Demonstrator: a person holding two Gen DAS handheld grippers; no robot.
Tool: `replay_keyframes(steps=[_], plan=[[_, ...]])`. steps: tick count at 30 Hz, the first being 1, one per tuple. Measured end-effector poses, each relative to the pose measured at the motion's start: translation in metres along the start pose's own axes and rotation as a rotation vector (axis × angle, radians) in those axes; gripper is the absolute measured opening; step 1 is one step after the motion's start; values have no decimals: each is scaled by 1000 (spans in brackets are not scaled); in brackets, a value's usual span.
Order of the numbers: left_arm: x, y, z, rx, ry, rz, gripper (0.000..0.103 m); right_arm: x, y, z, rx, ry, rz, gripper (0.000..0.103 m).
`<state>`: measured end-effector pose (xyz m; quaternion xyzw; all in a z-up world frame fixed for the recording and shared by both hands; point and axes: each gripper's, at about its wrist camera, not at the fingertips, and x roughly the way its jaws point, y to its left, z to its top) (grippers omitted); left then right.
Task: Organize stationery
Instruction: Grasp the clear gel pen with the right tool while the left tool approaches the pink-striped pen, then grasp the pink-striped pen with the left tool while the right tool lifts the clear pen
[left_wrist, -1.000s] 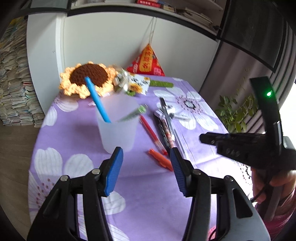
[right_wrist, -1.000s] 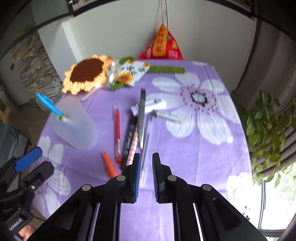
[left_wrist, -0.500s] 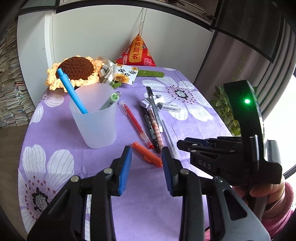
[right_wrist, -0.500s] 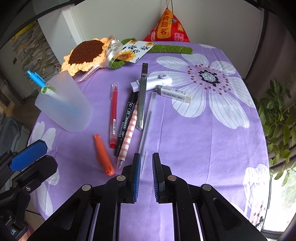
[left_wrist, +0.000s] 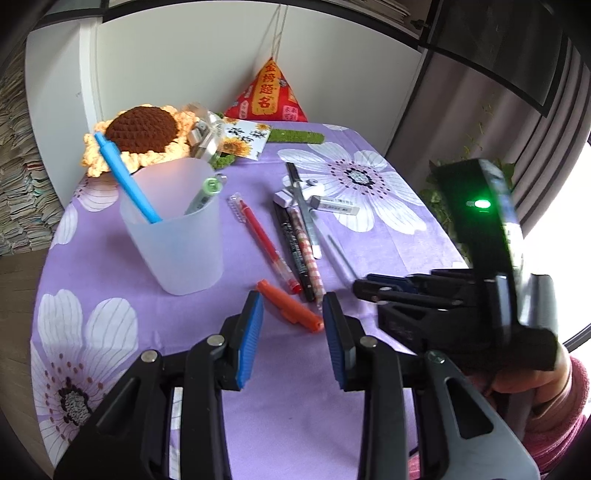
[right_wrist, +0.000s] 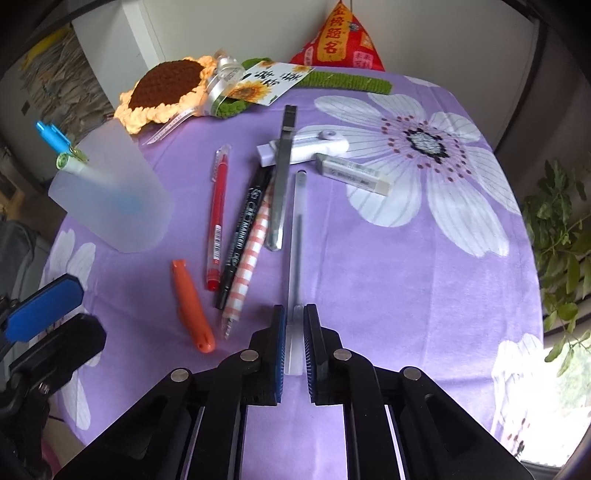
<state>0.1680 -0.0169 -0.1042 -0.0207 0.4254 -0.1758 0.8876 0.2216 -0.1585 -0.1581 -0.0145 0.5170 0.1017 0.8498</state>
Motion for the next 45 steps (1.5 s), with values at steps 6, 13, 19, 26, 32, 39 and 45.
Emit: replay_keyframes(steps=[6, 13, 19, 26, 32, 39, 45], plan=[[29, -27, 7, 57, 42, -39, 30, -22, -27, -21, 29, 4, -26, 10], [71, -38, 13, 88, 96, -4, 30, -27, -45, -44, 52, 31, -31, 10], [86, -29, 11, 49, 152, -9, 18, -28, -48, -48, 57, 25, -20, 10], [88, -28, 10, 17, 174, -20, 13, -24, -51, -49, 66, 31, -1, 10], [77, -36, -6, 59, 222, -23, 10, -28, -54, -50, 71, 25, -3, 10], [53, -46, -41, 196, 293, -55, 9, -39, -47, -61, -41, 67, 8, 10], [50, -47, -31, 206, 270, -31, 12, -47, -50, -58, -89, 56, 21, 34]])
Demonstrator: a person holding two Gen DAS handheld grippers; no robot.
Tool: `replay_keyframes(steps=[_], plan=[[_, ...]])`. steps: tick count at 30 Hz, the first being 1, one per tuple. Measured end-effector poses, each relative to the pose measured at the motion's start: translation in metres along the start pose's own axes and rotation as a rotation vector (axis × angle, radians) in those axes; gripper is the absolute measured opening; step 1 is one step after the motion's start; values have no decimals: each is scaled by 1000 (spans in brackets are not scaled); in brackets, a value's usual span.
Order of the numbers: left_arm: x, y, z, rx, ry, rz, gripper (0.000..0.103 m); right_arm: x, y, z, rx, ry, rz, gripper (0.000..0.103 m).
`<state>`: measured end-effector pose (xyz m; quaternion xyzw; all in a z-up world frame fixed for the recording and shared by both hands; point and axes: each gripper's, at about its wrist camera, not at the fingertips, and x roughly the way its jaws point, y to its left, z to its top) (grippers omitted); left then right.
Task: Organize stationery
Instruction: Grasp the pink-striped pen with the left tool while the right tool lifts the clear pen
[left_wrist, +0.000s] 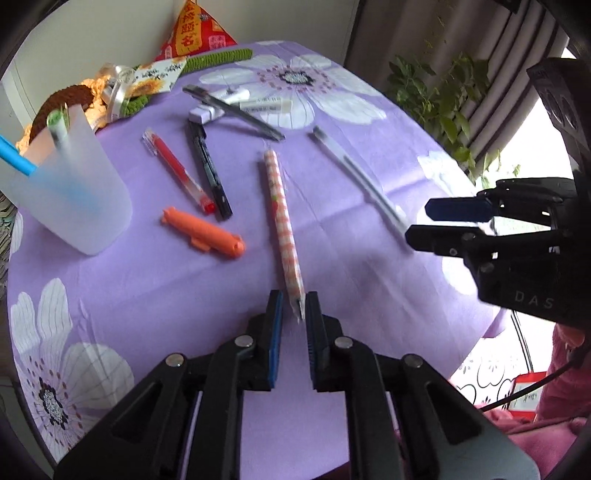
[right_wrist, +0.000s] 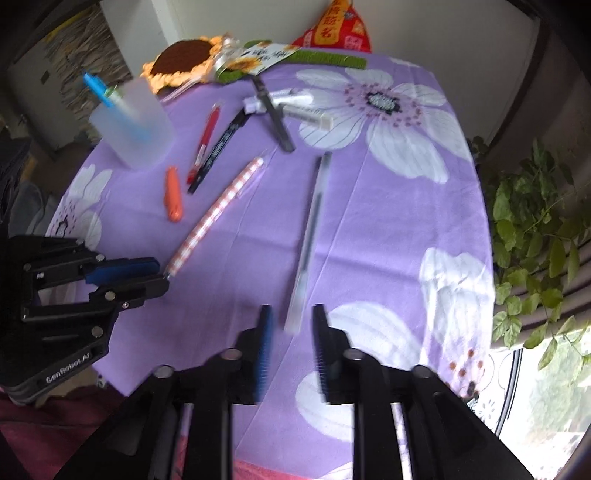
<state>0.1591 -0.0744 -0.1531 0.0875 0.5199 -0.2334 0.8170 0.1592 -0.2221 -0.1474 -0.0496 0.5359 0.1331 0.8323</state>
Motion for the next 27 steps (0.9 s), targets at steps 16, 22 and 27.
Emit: replay_keyframes(steps=[16, 22, 27], plan=[[46, 8, 72, -71, -21, 88, 34, 36, -24, 84, 143, -26, 4, 40], [51, 6, 78, -58, -50, 121, 33, 54, -24, 94, 146, 13, -29, 37], [48, 9, 81, -74, -38, 83, 11, 55, -20, 95, 141, 15, -44, 10]])
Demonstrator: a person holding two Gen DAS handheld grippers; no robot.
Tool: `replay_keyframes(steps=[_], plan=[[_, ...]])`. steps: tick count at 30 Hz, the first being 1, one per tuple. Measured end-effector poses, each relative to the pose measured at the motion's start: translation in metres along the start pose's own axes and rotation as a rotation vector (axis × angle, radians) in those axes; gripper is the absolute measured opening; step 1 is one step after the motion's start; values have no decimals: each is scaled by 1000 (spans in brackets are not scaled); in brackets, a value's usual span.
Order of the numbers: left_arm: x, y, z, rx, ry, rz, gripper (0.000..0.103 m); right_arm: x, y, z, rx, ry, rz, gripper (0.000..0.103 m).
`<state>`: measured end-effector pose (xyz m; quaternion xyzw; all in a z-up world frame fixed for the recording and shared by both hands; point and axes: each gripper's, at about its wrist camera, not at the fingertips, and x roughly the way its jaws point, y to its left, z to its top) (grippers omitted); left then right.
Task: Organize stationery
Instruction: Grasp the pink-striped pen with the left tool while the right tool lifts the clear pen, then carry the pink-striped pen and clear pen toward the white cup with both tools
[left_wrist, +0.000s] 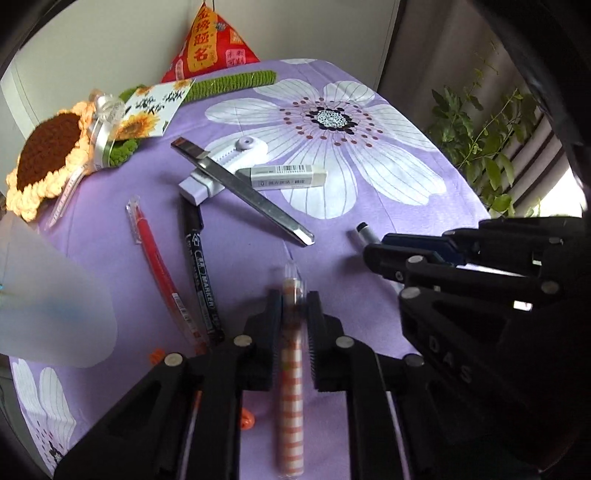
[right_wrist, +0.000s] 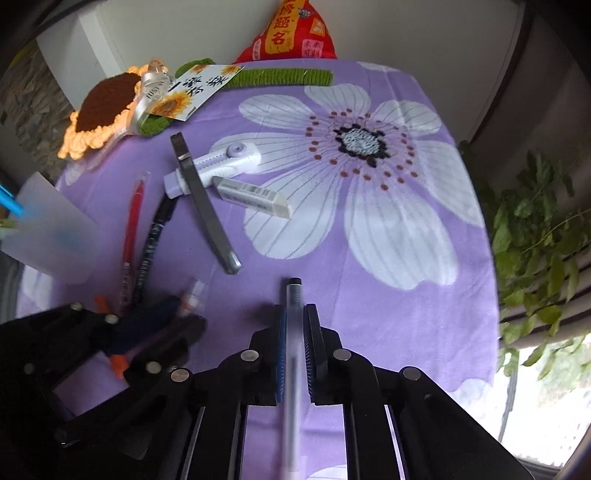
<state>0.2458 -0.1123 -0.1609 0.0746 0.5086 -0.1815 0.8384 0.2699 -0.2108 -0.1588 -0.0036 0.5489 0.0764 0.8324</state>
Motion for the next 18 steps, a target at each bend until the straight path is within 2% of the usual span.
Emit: replay_keyframes(steps=[6, 12, 18], plan=[[-44, 6, -4, -21, -103, -42, 11, -43, -5, -8, 39, -120, 51, 10], [-84, 6, -9, -35, -197, -67, 11, -96, -1, -19, 25, -259, 55, 10], [-117, 9, -11, -43, -269, -78, 11, -122, 7, -27, 8, -340, 63, 10]])
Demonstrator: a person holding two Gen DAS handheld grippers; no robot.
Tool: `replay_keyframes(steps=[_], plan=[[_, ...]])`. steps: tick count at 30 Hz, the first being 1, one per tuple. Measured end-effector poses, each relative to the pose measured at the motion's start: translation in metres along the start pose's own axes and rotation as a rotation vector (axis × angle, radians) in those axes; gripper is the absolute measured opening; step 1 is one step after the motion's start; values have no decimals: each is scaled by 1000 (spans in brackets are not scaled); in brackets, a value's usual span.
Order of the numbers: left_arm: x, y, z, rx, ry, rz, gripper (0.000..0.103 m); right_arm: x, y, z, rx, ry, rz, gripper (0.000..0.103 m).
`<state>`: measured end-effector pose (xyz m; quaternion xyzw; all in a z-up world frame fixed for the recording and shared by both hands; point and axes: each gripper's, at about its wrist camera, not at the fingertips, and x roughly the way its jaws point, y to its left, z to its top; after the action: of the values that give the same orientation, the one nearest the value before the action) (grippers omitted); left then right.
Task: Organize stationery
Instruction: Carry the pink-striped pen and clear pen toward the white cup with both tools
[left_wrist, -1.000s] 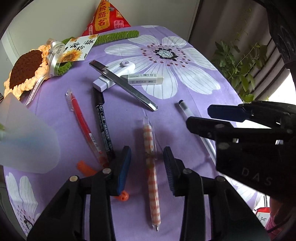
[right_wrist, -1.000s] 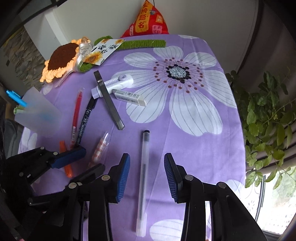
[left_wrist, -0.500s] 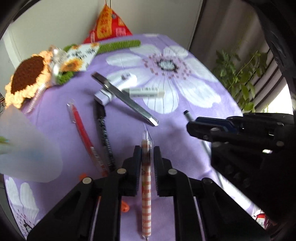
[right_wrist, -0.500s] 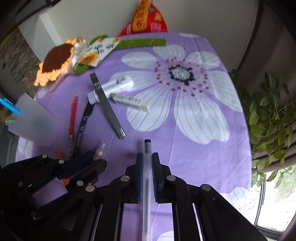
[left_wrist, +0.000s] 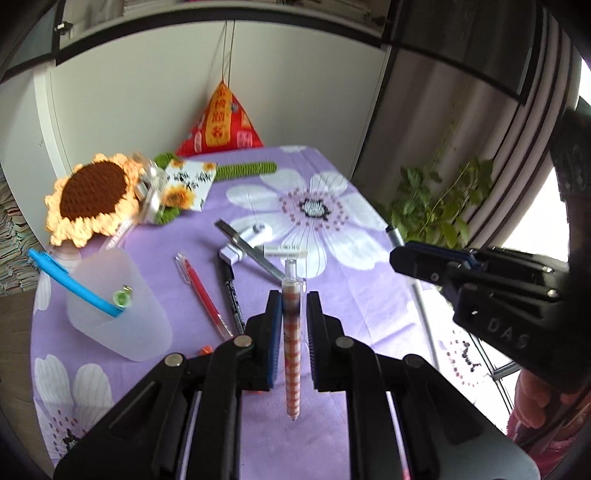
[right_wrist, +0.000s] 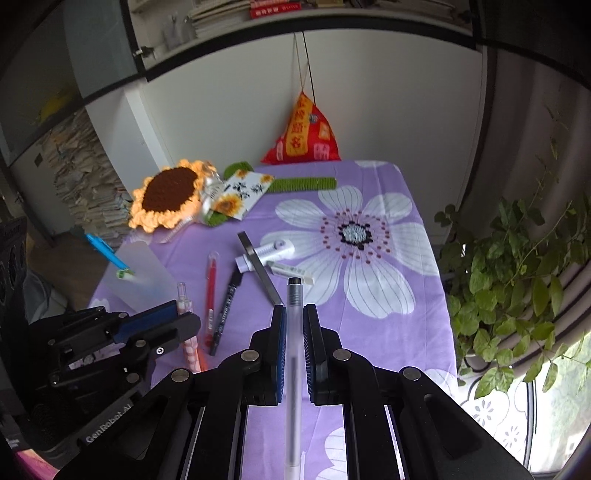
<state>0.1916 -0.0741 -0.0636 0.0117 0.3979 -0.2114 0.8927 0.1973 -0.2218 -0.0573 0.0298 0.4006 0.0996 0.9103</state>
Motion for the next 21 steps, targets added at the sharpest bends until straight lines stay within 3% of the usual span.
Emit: replay_keyframes(steps=[6, 12, 21], plan=[[-40, 14, 17, -13, -111, 26, 11, -7, 12, 1, -15, -25, -1, 10], [-79, 46, 42, -66, -210, 109, 11, -9, 30, 4, -57, -32, 14, 10], [-95, 98, 55, -146, -265, 248, 11, -10, 51, 12, -82, -49, 30, 10]])
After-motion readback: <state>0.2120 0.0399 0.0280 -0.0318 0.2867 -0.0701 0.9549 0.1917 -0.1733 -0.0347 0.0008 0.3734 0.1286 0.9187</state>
